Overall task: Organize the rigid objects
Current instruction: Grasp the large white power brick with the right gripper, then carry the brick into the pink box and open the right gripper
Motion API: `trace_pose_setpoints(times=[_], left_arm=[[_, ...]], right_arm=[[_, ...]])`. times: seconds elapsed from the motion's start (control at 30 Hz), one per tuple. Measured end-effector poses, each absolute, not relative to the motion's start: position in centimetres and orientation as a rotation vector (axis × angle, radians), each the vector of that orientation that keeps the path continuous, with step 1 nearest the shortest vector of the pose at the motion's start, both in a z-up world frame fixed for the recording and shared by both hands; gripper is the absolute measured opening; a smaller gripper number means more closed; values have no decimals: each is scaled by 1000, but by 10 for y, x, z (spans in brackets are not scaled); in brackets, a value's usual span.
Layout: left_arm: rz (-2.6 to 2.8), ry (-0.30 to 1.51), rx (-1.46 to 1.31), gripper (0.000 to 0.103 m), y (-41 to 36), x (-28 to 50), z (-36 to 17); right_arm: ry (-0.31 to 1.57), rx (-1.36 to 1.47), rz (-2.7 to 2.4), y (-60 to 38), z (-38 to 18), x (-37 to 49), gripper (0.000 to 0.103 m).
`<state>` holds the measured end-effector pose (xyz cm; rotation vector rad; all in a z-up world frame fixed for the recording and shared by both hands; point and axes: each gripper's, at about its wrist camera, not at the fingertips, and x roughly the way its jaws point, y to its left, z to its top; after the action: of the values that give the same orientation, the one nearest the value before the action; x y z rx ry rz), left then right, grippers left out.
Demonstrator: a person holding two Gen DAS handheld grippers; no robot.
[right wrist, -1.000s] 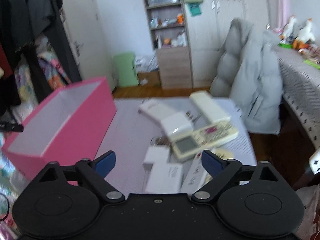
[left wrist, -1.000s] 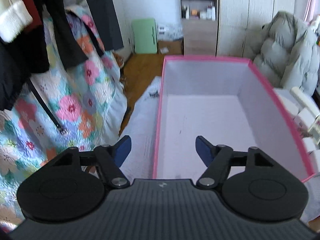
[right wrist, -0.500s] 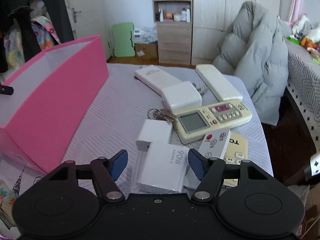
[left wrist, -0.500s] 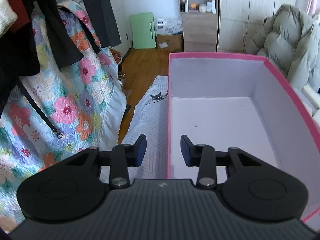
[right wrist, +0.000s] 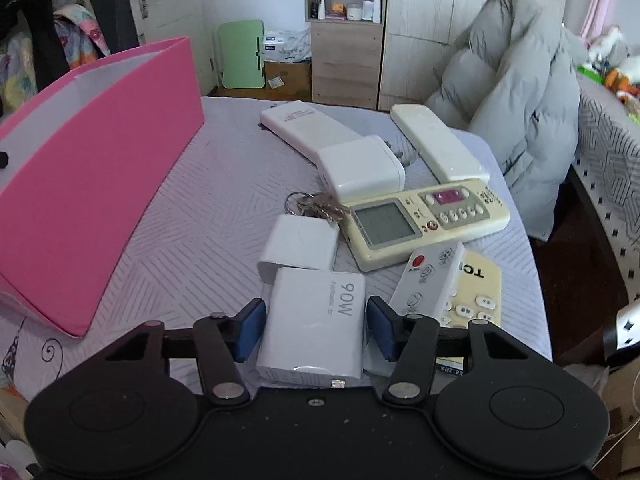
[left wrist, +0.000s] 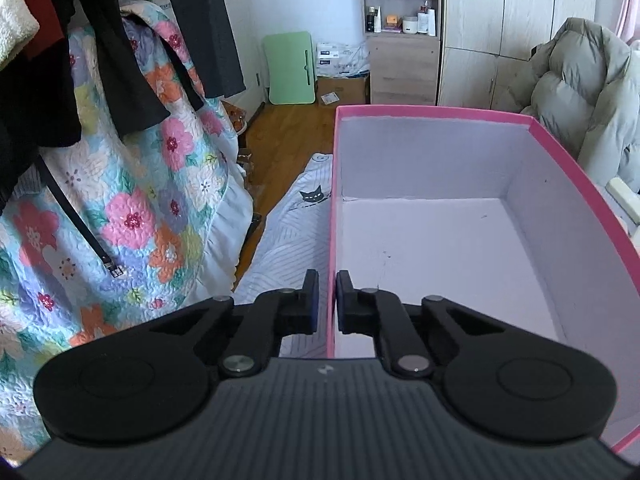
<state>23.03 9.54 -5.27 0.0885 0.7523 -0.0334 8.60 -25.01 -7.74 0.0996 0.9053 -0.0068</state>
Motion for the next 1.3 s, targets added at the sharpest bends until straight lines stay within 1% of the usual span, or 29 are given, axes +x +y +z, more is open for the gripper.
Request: trace_pose_setpoints(times=[0.07, 0.1, 0.13, 0.47, 0.6, 0.73, 0.8, 0.9, 1.03, 1.13, 1.3], left_arm=[[-43, 747, 75, 5, 97, 230, -53], [-46, 743, 70, 4, 98, 230, -53], [-46, 739, 66, 4, 98, 230, -53], [-55, 716, 54, 3, 99, 228, -53], [-60, 711, 58, 3, 100, 227, -54], [-69, 708, 55, 2, 101, 226, -54], [-73, 703, 56, 2, 102, 226, -54], [-81, 693, 60, 2, 101, 225, -55], [-87, 690, 60, 2, 100, 226, -55], [-88, 690, 64, 2, 100, 225, -55], [-90, 681, 64, 2, 101, 224, -55]], right_arm=[[893, 126, -24, -252, -77, 86, 59], [886, 148, -30, -254, -75, 86, 55], [877, 185, -40, -257, -72, 85, 55], [764, 219, -20, -255, -43, 75, 54], [692, 225, 29, -244, -19, 75, 54], [603, 232, 152, -225, 19, 86, 54], [598, 269, 252, -214, 37, 99, 54], [644, 357, 435, -193, 55, 134, 54], [758, 406, 606, -151, 57, 190, 54], [849, 432, 608, -122, 42, 230, 54], [1004, 419, 555, -80, 2, 277, 54]])
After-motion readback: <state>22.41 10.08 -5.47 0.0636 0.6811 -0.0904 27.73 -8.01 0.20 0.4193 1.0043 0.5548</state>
